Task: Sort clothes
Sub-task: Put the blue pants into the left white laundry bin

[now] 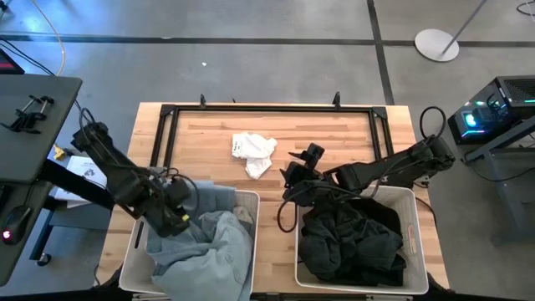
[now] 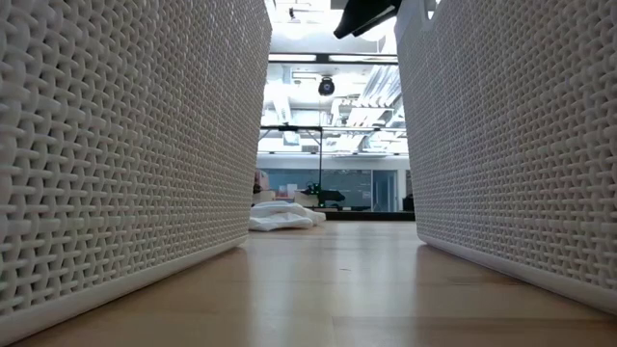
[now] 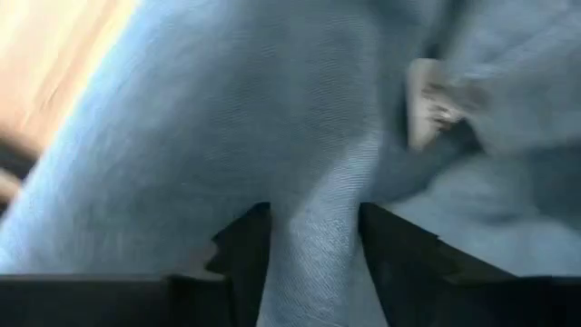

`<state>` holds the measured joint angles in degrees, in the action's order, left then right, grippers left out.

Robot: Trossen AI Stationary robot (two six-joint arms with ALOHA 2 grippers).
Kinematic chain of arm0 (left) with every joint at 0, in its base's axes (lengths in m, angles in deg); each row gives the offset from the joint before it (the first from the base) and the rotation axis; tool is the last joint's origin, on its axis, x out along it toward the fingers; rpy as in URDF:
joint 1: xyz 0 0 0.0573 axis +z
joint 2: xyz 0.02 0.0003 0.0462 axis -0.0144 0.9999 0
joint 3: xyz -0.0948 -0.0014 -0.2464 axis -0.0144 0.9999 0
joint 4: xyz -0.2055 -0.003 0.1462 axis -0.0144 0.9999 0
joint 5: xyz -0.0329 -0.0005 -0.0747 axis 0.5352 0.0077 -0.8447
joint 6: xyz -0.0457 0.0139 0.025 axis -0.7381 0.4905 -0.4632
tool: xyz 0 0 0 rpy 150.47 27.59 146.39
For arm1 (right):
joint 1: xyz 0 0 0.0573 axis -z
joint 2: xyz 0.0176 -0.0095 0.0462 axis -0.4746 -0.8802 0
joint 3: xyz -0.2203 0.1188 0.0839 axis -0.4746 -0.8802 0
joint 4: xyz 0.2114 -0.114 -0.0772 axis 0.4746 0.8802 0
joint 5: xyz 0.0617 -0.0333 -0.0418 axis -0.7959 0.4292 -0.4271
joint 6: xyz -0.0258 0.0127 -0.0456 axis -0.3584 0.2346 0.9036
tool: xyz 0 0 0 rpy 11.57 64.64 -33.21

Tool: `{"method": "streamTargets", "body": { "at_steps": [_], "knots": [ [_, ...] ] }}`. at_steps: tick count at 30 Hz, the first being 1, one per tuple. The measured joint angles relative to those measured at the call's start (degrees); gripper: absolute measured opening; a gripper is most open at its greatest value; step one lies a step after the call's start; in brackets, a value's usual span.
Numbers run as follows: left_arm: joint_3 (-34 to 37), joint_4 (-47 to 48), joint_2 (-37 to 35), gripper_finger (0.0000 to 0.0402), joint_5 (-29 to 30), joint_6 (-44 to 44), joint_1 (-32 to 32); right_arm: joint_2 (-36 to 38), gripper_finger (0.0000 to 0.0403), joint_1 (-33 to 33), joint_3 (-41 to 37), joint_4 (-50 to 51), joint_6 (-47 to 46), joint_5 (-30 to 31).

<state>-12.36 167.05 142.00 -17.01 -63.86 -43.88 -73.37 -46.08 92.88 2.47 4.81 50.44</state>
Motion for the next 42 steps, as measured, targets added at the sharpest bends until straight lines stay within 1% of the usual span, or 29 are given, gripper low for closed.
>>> {"method": "streamTargets", "body": {
  "at_steps": [5, 8, 11, 14, 17, 19, 22, 24, 25, 27, 30, 33, 36, 39, 42],
  "knots": [
    [7.1, -0.5, 0.0, 0.0219, 5.9, -15.1, -2.9, 0.0, 0.0259, 0.5, 0.0, 0.0, 1.1, -0.2],
    [11.8, -2.5, 0.0, 0.0243, 10.3, -21.4, -3.3, 0.0, 0.0259, 0.5, 0.0, 0.1, 1.2, -0.2],
    [14.7, -7.2, 0.0, 0.0248, 17.8, -23.4, -3.7, 0.0, 0.0259, 0.5, 0.0, 0.2, 1.2, -0.4],
    [16.4, -15.6, 0.3, 0.0235, 28.8, -21.3, -4.9, 0.0, 0.0259, 0.5, 0.0, 0.2, 1.2, -0.5],
    [18.3, -22.1, 0.2, 0.02, 39.6, -18.1, -6.3, 0.0, 0.0259, 0.5, 0.0, 0.2, 1.2, -0.5],
    [19.6, -25.9, 0.2, 0.0163, 46.0, -16.0, -6.9, 0.0, 0.0259, 0.5, 0.0, 0.2, 1.1, -0.5],
    [21.4, -29.7, 0.2, 0.009, 54.4, -13.0, -7.5, 0.0, 0.0259, 0.5, 0.0, 0.2, 1.0, -0.8],
    [22.0, -30.8, 0.2, 0.0034, 58.8, -10.7, -7.7, 0.0, 0.0259, 0.5, 0.0, 0.2, 0.5, -1.0],
    [22.0, -31.1, 0.2, 0.0017, 60.6, -9.4, -7.7, 0.0, 0.0259, 0.5, 0.0, 0.1, -0.1, -1.1],
    [21.9, -32.1, 0.2, 0.0012, 63.9, -6.1, -7.7, 0.0, 0.0259, 0.6, 0.0, -0.4, -1.5, -2.1],
    [20.1, -33.2, 0.2, 0.0005, 65.7, 2.2, -8.3, -0.1, 0.0259, 0.8, 0.0, -2.4, -1.4, -5.9],
    [17.2, -33.2, 0.2, 0.0003, 68.0, 9.5, -9.5, -1.0, 0.0259, 0.8, 0.0, -6.7, 1.9, -10.0],
    [13.9, -34.4, 0.1, 0.0001, 72.5, 16.7, -11.7, -2.8, 0.0259, 0.8, 0.0, -13.4, 6.8, -15.3],
    [11.7, -39.5, 0.1, 0.0001, 75.9, 27.3, -14.0, -5.6, 0.0259, 0.8, 0.0, -21.9, 11.2, -21.3],
    [11.0, -46.8, 0.1, 0.0, 76.7, 39.5, -16.0, -8.3, 0.0259, 0.3, -0.1, -29.1, 16.7, -26.7]
  ]
}}
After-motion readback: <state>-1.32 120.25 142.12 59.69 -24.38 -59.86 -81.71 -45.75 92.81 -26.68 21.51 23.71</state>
